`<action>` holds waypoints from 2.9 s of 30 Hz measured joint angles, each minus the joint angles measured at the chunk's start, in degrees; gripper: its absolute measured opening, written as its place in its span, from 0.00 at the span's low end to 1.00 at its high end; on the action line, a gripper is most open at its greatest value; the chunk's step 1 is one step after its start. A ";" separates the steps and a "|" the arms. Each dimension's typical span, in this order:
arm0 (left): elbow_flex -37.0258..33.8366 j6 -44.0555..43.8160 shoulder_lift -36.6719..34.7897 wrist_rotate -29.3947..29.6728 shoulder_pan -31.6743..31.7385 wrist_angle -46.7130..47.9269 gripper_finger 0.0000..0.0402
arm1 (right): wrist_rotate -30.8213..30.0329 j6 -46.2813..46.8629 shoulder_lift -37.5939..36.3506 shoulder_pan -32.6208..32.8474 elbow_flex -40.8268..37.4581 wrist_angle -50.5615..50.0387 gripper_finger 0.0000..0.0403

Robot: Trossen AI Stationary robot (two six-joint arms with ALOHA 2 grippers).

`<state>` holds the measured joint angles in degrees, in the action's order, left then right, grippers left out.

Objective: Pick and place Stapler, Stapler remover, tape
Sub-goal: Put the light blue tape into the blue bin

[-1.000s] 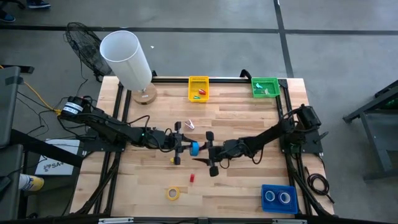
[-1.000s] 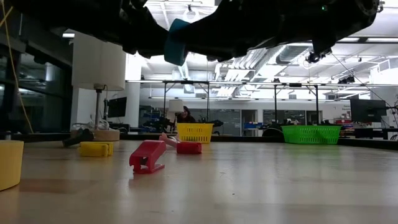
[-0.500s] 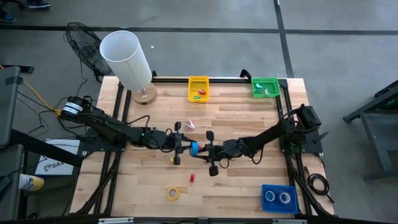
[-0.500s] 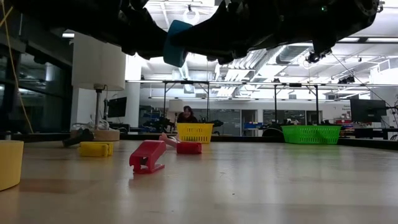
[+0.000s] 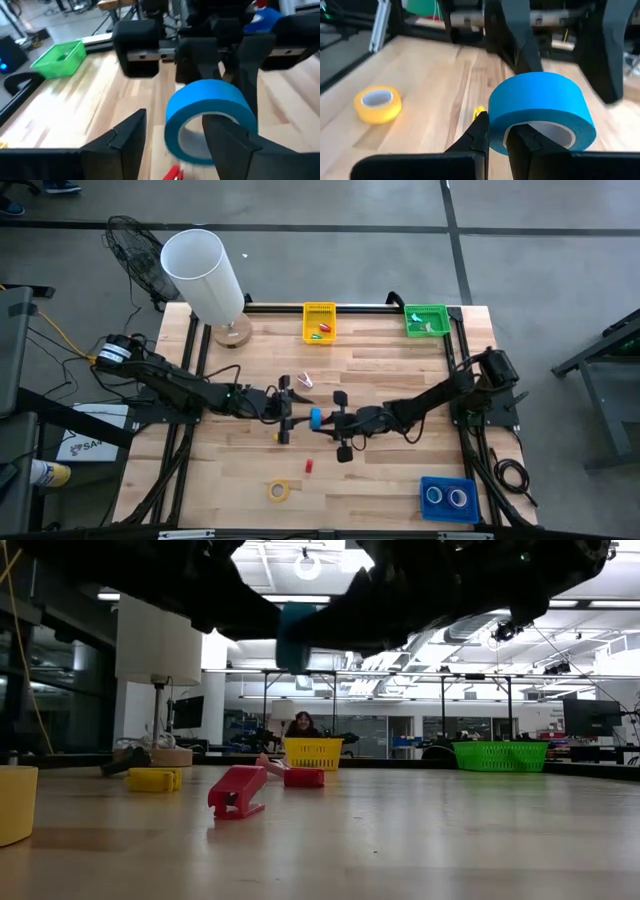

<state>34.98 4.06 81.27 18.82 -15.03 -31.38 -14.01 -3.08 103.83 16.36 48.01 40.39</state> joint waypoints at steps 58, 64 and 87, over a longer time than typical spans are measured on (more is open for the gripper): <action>0.02 -7.86 -5.35 3.33 0.00 13.53 0.49 | 27.41 69.52 -33.77 30.65 -0.07 -90.06 0.07; 0.02 -8.42 -5.35 3.22 0.00 13.52 0.49 | 28.78 74.09 -33.77 33.15 -0.07 -89.98 0.07; 0.02 -8.68 -5.32 3.37 -0.01 13.54 0.49 | 25.70 73.86 -32.22 34.58 6.01 -86.71 0.07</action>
<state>35.00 -4.62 75.94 22.19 -15.04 -17.85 11.69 70.78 71.61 50.94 54.01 -46.32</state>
